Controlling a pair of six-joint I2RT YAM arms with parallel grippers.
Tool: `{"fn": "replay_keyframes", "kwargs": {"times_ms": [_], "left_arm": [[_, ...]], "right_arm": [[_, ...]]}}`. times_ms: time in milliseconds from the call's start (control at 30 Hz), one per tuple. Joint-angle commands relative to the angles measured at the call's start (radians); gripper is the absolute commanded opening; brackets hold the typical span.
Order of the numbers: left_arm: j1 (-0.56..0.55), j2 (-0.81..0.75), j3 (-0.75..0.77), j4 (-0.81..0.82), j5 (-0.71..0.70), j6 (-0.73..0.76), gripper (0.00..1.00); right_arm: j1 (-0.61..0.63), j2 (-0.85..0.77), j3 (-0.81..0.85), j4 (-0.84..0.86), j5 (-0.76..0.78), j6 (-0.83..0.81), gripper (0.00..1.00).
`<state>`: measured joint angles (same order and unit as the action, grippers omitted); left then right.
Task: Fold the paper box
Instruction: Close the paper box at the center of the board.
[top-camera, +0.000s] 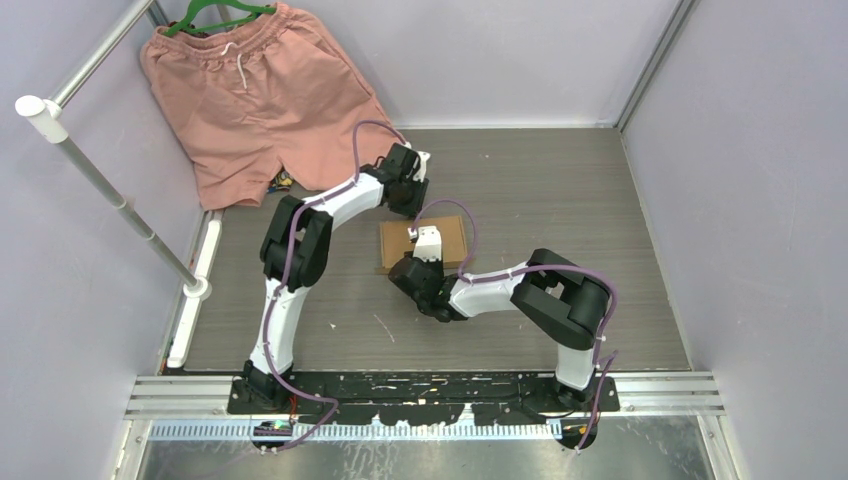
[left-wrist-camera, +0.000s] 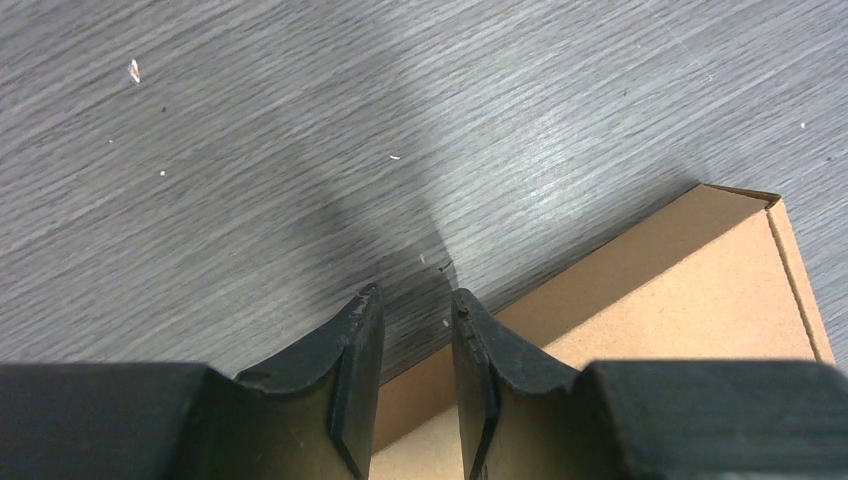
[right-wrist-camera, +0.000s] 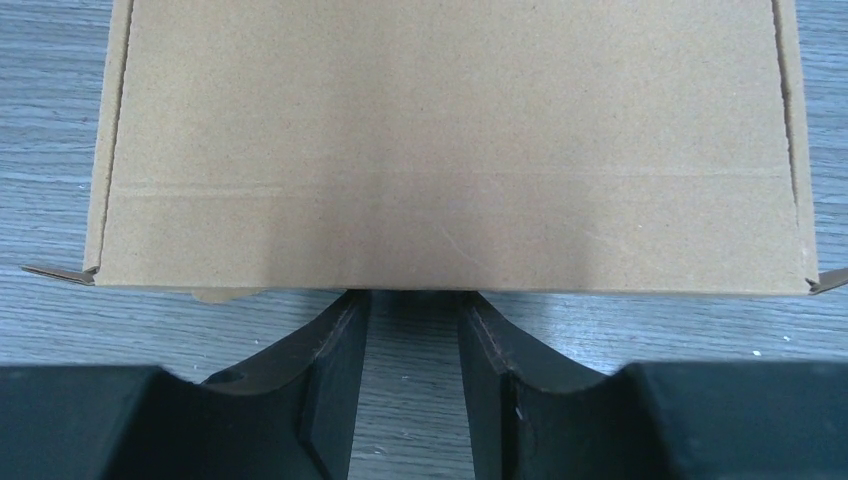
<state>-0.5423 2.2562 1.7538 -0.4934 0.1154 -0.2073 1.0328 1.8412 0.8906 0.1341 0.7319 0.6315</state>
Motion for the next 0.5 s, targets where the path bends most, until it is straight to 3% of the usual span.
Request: {"fn": "replay_keyframes", "kwargs": {"times_ms": [0, 467], "left_arm": [[-0.113, 0.074, -0.105, -0.342, 0.173, -0.010, 0.33], [-0.138, 0.070, -0.137, -0.331, 0.185, -0.010, 0.33]], "right_arm": [[-0.058, 0.056, -0.030, -0.012, 0.104, 0.004, 0.45], [-0.057, 0.051, -0.032, -0.010, 0.142, -0.010, 0.45]]}}
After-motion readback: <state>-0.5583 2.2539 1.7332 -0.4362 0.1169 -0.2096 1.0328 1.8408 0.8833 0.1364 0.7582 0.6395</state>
